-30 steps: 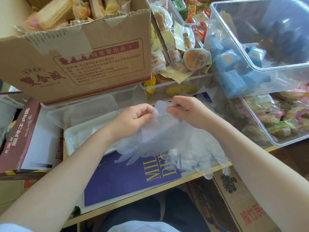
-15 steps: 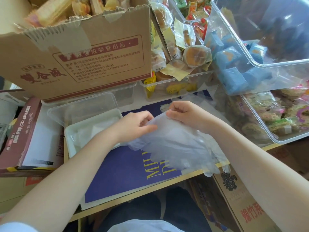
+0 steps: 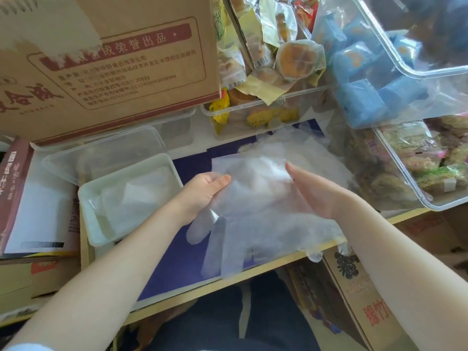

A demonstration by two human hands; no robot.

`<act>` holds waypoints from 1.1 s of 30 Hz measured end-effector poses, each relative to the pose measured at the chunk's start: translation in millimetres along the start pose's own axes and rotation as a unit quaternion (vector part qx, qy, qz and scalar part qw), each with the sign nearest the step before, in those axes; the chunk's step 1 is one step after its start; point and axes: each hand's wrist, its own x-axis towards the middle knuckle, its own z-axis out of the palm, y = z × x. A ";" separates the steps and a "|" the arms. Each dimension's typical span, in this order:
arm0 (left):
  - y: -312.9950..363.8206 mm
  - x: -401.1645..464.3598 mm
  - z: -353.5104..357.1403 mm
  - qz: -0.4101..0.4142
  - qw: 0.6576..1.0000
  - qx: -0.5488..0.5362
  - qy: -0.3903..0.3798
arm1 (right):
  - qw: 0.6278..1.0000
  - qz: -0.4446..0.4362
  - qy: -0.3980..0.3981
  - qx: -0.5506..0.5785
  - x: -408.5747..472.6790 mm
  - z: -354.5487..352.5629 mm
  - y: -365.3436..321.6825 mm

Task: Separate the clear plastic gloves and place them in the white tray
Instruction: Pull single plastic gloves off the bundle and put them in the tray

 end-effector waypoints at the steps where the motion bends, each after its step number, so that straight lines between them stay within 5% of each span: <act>1: -6.7 6.9 2.8 -0.017 1.000 0.006 0.012 | 0.998 0.013 0.034 -0.045 7.2 -0.3 8.7; 6: -32.2 31.2 10.5 -0.049 0.997 0.057 0.035 | 0.976 -0.053 0.165 -0.131 42.7 -6.0 36.0; 14: -44.8 33.2 0.5 0.006 0.970 0.244 0.002 | 0.987 -0.102 0.112 0.050 55.4 -21.4 54.1; 21: -37.4 30.0 3.2 -0.030 0.993 0.099 -0.051 | 0.988 -0.082 0.076 0.104 62.4 -20.4 45.4; 23: -34.5 31.1 3.3 -0.042 0.993 0.080 -0.073 | 0.988 -0.111 0.098 0.047 66.7 -16.1 45.0; 29: -21.3 38.8 12.0 0.012 0.964 0.244 0.106 | 0.972 -0.181 0.136 -0.065 73.8 3.2 54.5; 33: -22.4 40.4 25.4 0.045 0.954 0.219 0.197 | 0.965 -0.214 0.140 -0.057 70.3 12.1 53.0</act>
